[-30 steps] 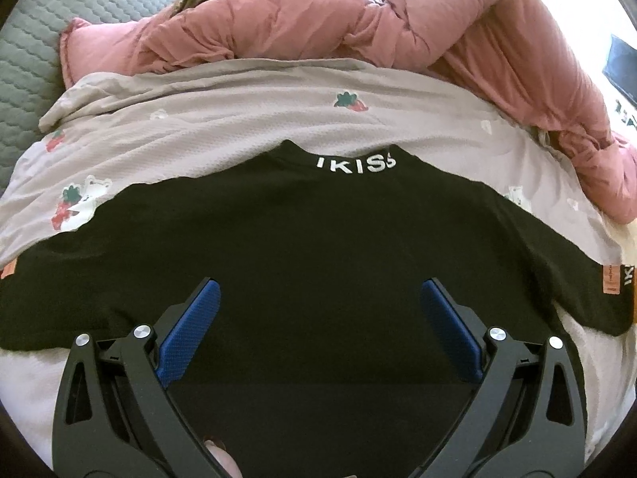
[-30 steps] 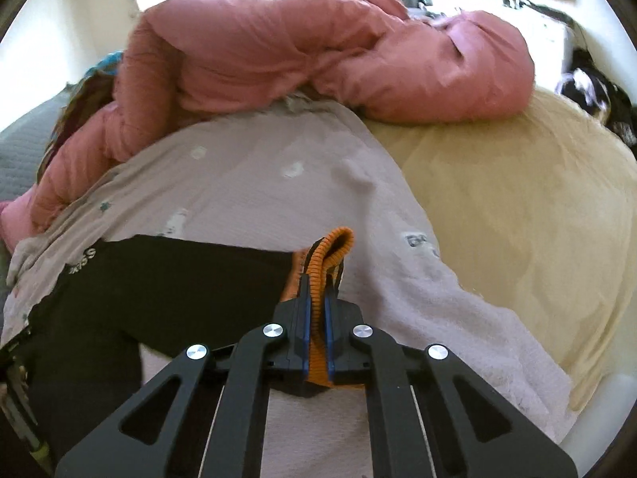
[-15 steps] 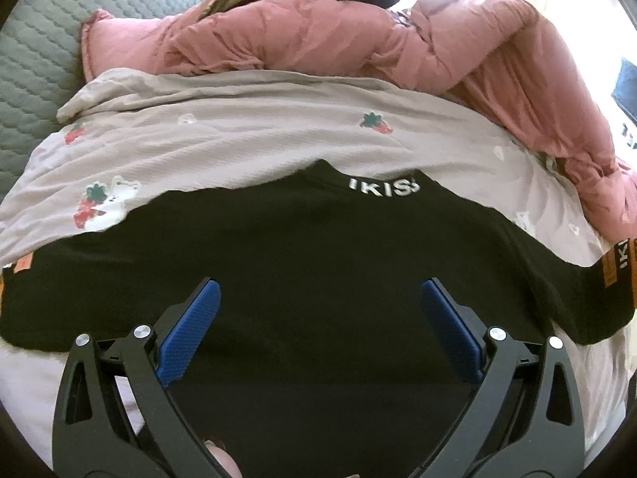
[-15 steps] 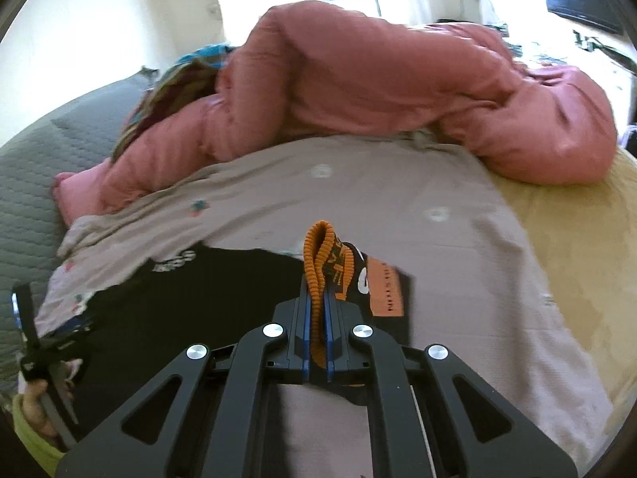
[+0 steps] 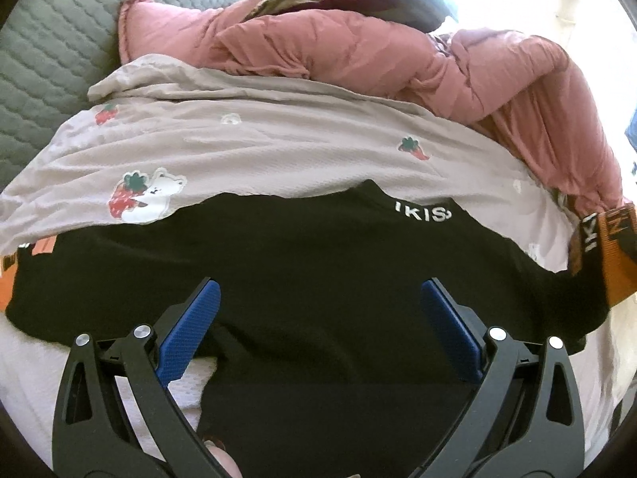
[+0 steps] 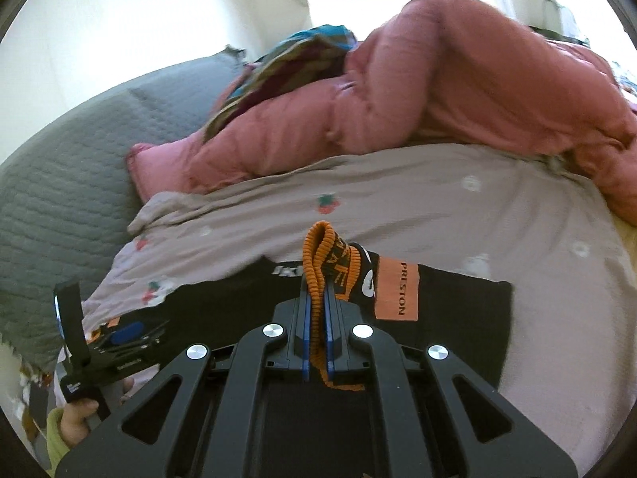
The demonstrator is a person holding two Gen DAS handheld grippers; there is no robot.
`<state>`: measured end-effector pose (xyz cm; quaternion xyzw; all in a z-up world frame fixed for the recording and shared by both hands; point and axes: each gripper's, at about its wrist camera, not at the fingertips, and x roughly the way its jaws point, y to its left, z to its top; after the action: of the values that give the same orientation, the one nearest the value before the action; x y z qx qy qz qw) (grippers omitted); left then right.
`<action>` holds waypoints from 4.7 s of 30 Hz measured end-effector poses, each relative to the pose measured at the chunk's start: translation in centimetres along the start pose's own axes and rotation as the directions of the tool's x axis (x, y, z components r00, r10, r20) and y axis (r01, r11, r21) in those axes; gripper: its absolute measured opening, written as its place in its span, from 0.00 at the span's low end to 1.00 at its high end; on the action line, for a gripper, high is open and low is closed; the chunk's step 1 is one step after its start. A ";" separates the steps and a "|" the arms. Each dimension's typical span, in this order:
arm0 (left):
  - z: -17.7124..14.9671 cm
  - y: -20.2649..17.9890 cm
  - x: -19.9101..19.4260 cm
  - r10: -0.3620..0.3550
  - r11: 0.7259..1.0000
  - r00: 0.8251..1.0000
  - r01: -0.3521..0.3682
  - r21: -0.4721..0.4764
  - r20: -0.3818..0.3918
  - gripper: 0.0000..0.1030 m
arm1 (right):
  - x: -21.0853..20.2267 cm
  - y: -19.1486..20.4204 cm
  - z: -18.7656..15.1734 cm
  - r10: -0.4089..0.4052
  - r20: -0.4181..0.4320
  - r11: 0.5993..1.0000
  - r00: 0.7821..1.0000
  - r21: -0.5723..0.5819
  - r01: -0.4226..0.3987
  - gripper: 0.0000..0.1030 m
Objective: Fold small clothes
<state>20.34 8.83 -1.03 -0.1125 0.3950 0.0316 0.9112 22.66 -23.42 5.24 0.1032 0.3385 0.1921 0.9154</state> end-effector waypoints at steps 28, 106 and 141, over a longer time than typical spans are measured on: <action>0.2 6.0 1.3 -0.057 0.970 0.997 0.045 -0.237 -0.043 0.92 | 8.2 9.2 -3.2 0.193 -0.145 0.979 0.971 -0.038 -0.200 0.09; -4.5 -0.2 5.1 0.029 0.995 0.982 -0.010 0.100 -0.185 0.42 | 10.8 -3.4 -9.7 -0.152 -0.306 0.986 0.940 -0.111 0.123 0.53; -2.8 8.8 -4.6 0.137 0.989 0.989 -0.133 -0.063 0.059 0.91 | 4.2 8.6 -7.2 -0.023 -0.112 0.968 0.993 -0.251 -0.006 0.95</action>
<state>13.92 16.88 -1.14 -0.1111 0.3716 0.1083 0.9153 18.37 -13.42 0.15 -0.0258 0.3636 0.2352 0.9010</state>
